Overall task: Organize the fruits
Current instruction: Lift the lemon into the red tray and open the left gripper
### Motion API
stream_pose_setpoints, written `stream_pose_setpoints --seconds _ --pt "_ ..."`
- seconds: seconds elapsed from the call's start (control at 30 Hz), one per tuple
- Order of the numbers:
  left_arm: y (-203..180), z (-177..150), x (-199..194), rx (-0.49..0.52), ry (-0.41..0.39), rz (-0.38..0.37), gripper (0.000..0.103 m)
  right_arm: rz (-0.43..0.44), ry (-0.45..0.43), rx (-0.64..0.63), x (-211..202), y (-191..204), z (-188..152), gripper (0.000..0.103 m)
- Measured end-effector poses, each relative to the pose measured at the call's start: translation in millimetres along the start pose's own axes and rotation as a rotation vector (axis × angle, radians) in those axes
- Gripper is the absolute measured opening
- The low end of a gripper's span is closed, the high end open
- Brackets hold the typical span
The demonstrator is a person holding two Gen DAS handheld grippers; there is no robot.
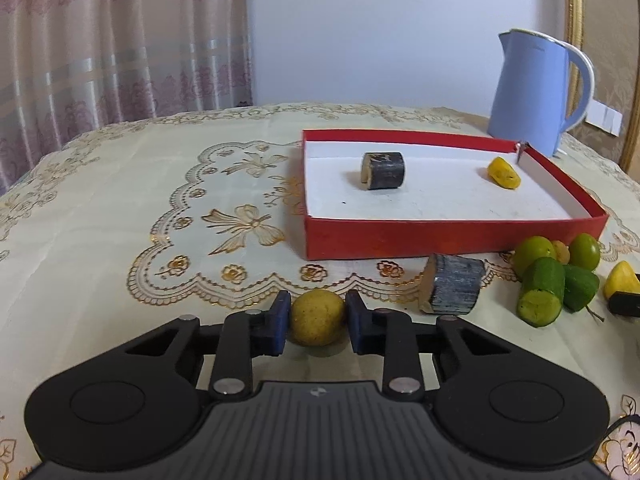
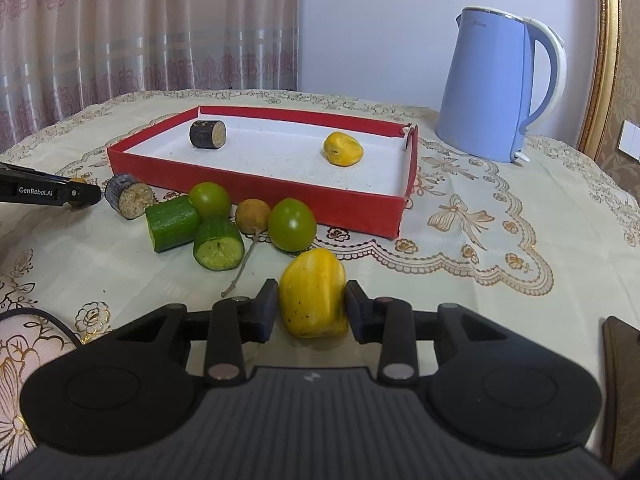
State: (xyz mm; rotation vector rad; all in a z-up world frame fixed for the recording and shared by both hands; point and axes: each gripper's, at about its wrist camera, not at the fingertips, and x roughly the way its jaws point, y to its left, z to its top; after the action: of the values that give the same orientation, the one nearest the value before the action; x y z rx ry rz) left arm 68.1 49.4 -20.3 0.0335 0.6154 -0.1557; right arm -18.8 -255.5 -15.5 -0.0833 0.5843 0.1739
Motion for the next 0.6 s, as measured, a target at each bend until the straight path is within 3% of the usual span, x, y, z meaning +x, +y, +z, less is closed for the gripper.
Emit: stream_pose_setpoints --seconds 0.3,0.6 --pt "-7 4 -32 0.037 -0.099 -0.02 0.028 0.018 -0.03 0.015 -9 0 0 0.034" --pt "-30 32 -38 0.098 -0.157 -0.042 0.028 0.022 -0.06 0.027 -16 0 2 0.034"
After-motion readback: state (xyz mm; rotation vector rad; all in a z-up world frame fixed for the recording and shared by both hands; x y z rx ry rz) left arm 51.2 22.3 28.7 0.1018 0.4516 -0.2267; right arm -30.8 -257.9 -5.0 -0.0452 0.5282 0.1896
